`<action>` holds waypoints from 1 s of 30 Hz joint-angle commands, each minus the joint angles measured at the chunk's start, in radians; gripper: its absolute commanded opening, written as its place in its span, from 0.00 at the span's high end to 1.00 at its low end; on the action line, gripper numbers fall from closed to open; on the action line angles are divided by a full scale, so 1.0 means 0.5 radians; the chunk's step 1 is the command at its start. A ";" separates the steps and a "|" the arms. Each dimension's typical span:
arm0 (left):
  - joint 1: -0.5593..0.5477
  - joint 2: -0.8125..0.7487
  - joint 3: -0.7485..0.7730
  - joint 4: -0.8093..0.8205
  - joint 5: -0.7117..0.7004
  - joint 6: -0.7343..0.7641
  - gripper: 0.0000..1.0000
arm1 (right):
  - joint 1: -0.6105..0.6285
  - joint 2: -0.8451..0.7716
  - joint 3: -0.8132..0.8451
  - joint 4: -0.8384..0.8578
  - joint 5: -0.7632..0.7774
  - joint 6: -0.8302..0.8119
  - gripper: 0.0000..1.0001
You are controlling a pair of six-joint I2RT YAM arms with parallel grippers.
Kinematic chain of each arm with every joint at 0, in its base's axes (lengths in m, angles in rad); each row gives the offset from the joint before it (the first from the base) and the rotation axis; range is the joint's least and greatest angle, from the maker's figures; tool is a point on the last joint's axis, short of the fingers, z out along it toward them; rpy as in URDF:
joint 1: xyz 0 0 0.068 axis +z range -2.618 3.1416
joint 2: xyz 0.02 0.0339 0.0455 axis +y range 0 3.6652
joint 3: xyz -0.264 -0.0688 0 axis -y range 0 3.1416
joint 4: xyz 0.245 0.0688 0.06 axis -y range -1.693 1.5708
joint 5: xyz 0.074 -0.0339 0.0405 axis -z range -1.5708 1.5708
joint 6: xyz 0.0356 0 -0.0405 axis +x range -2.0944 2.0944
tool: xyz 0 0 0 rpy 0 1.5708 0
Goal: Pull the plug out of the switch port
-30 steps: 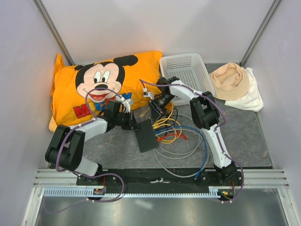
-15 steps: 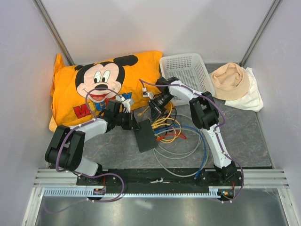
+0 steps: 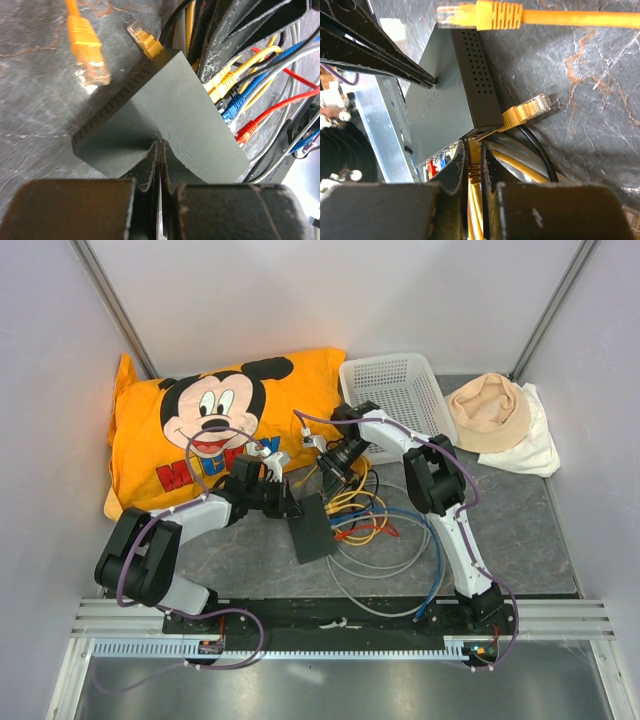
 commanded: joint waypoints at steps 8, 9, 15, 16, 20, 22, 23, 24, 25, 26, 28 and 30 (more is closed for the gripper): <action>-0.139 0.129 -0.043 -0.026 -0.337 0.078 0.98 | -0.027 0.036 0.139 -0.359 0.503 -0.684 0.92; -0.135 0.139 -0.040 -0.029 -0.352 0.075 0.99 | -0.033 0.039 0.136 -0.390 0.478 -0.715 0.92; -0.148 0.176 -0.034 -0.020 -0.386 0.090 0.99 | -0.079 0.036 -0.084 -0.296 0.163 -0.541 0.96; -0.154 0.175 -0.040 -0.017 -0.392 0.090 0.98 | -0.082 -0.049 -0.170 -0.189 0.159 -0.450 0.98; -0.172 0.206 -0.040 0.001 -0.426 0.084 0.98 | -0.067 -0.264 -0.590 0.363 0.324 -0.164 1.00; -0.181 0.224 -0.031 -0.002 -0.426 0.090 0.98 | -0.070 -0.243 -0.576 0.319 0.416 -0.258 0.99; -0.191 0.237 -0.028 -0.002 -0.432 0.094 0.99 | -0.073 -0.213 -0.497 0.169 0.429 -0.313 0.98; -0.212 0.246 -0.022 -0.002 -0.429 0.103 0.98 | -0.079 -0.170 -0.447 0.056 0.408 -0.505 0.96; -0.224 0.255 -0.021 -0.002 -0.432 0.112 0.98 | -0.088 -0.066 -0.392 -0.097 0.304 -0.638 0.94; -0.243 0.261 -0.015 -0.002 -0.447 0.121 0.99 | -0.088 -0.013 -0.291 -0.375 0.258 -0.757 0.92; -0.316 0.274 -0.009 0.008 -0.484 0.155 0.98 | -0.091 0.051 -0.281 -0.467 0.214 -0.860 0.94; -0.384 0.255 -0.015 0.017 -0.533 0.192 0.98 | -0.088 0.048 -0.333 -0.455 0.226 -0.860 0.94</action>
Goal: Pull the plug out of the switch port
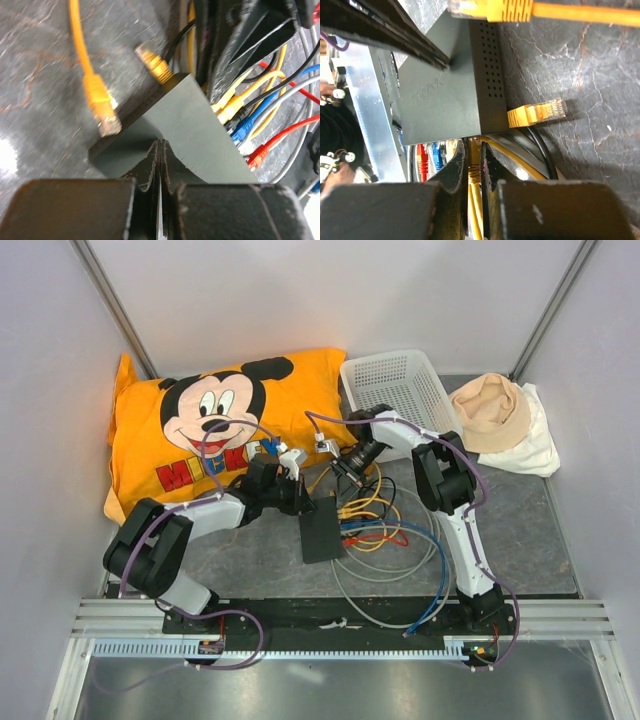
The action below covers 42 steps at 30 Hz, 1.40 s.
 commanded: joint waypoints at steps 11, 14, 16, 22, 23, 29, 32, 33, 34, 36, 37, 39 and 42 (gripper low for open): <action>-0.484 -0.531 -0.281 -0.072 -0.183 0.531 0.98 | 0.032 -0.136 -0.397 0.364 0.310 0.345 0.99; -0.650 -0.513 -0.257 -0.100 -0.158 0.612 0.98 | 0.057 -0.179 -0.471 0.487 0.344 0.465 0.99; -0.711 -0.497 -0.269 -0.079 -0.189 0.606 0.98 | 0.075 -0.216 -0.559 0.627 0.371 0.631 0.99; -0.773 -0.350 -0.244 -0.075 -0.364 0.563 0.98 | 0.170 -0.286 -0.701 0.980 0.552 0.959 1.00; -0.779 -0.332 -0.202 -0.075 -0.388 0.575 0.98 | 0.183 -0.286 -0.695 0.996 0.577 0.962 1.00; -0.834 -0.185 -0.039 0.010 -0.306 0.630 0.99 | 0.186 -0.280 -0.701 1.015 0.663 0.868 1.00; -0.956 -0.111 0.001 -0.035 -0.342 0.646 0.98 | 0.180 -0.293 -0.714 1.012 0.663 0.831 1.00; -0.969 -0.102 -0.002 -0.066 -0.391 0.618 0.98 | 0.180 -0.290 -0.713 1.009 0.669 0.824 1.00; -0.972 -0.098 -0.005 -0.093 -0.489 0.536 0.98 | 0.177 -0.293 -0.701 1.003 0.672 0.818 1.00; -0.969 -0.117 -0.045 -0.210 -0.602 0.441 0.99 | 0.174 -0.290 -0.683 0.996 0.708 0.788 1.00; -0.972 -0.123 -0.060 -0.256 -0.691 0.367 0.99 | 0.174 -0.290 -0.658 0.987 0.730 0.778 0.99; -0.942 -0.141 -0.127 -0.317 -0.759 0.275 0.98 | 0.167 -0.290 -0.637 0.975 0.758 0.733 1.00; -0.865 -0.096 -0.192 -0.309 -0.753 0.158 0.99 | 0.155 -0.290 -0.603 0.963 0.825 0.635 0.99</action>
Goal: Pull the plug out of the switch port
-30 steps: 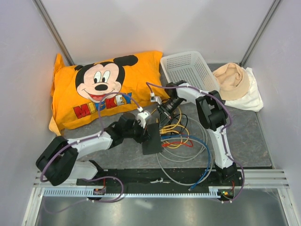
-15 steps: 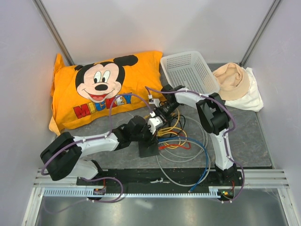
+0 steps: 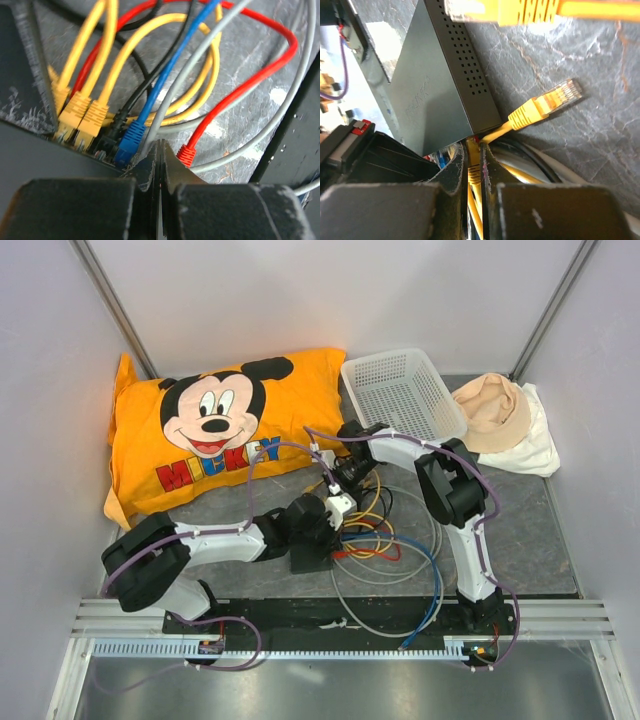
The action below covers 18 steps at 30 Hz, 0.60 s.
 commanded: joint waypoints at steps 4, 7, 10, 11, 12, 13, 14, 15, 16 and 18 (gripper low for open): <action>0.100 0.081 -0.134 -0.184 -0.178 -0.181 0.98 | 0.000 0.084 0.086 0.067 0.827 -0.493 0.99; 0.100 0.063 -0.162 -0.159 -0.181 -0.181 0.98 | -0.015 0.096 0.117 -0.059 0.901 -0.725 0.99; 0.103 0.060 -0.168 -0.150 -0.196 -0.187 0.98 | -0.064 0.117 0.160 -0.221 0.806 -0.971 0.99; 0.106 0.057 -0.171 -0.150 -0.193 -0.188 0.98 | -0.076 0.126 0.166 -0.277 0.730 -1.051 0.99; 0.106 0.054 -0.171 -0.153 -0.196 -0.191 0.99 | -0.101 0.133 0.169 -0.308 0.733 -1.106 0.99; 0.106 0.053 -0.168 -0.162 -0.224 -0.203 0.98 | -0.104 0.139 0.169 -0.338 0.745 -1.213 0.99; 0.106 0.050 -0.159 -0.187 -0.233 -0.203 0.98 | -0.113 0.166 0.181 -0.366 0.757 -1.272 0.99; 0.106 0.047 -0.159 -0.190 -0.230 -0.203 0.98 | -0.128 0.188 0.236 -0.421 0.705 -1.367 0.98; 0.109 0.041 -0.159 -0.193 -0.251 -0.209 0.98 | -0.144 0.215 0.276 -0.546 0.672 -1.425 0.98; 0.106 0.053 -0.159 -0.190 -0.264 -0.215 0.98 | -0.181 0.316 0.420 -0.620 0.589 -1.441 0.98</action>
